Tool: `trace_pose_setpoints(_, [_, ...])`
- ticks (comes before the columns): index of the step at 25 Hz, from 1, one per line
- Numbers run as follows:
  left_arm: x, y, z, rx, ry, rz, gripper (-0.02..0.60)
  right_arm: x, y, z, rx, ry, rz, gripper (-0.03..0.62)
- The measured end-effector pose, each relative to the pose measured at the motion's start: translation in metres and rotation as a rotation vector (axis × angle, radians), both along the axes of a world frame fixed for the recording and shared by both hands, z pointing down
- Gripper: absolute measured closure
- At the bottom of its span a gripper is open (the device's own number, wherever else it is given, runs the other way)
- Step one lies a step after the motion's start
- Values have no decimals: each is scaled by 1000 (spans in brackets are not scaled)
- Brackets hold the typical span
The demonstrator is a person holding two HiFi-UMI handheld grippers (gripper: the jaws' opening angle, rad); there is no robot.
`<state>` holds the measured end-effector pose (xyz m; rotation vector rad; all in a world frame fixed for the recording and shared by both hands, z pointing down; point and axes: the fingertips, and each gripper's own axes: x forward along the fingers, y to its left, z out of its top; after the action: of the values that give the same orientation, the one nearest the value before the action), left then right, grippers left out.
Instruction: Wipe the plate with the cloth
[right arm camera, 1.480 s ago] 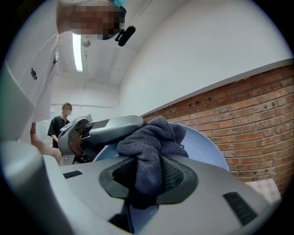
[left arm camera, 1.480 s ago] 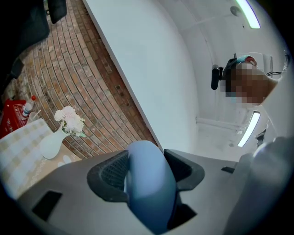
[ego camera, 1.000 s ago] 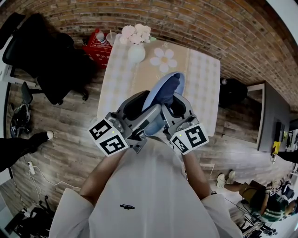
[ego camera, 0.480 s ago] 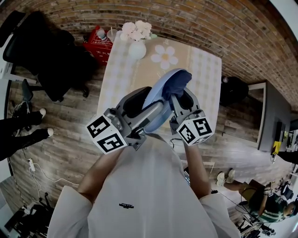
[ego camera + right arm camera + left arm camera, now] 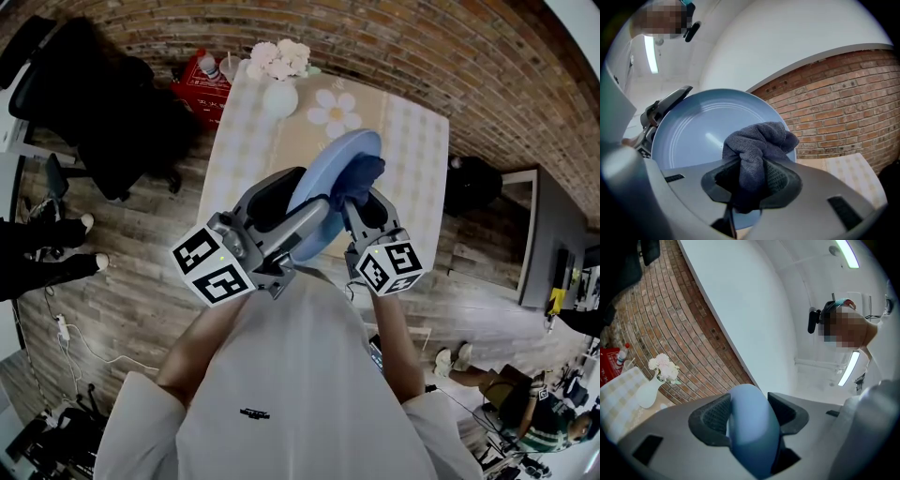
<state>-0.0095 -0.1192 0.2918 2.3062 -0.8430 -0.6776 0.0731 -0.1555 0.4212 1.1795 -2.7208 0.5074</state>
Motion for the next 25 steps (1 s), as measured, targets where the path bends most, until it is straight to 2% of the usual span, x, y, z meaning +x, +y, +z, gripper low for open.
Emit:
trace_pose_setpoints(6, [-4,-3,-2,-3,16,-11,336,-6,21,13,-39,12,-30,480])
trace_pose_setpoints(11, [-8,-8,2,-13,19,-33,336,-23,42,14,-50,21,-95,480])
trace_pose_setpoints(21, [-14,-8,3,-14,24,-45,336,-59,68,-21,30,11,-186,480])
trace_pose_setpoints(25, [-13,-5,3,-21,30,-40,336,-64,65,-39,70,-3,-182,480])
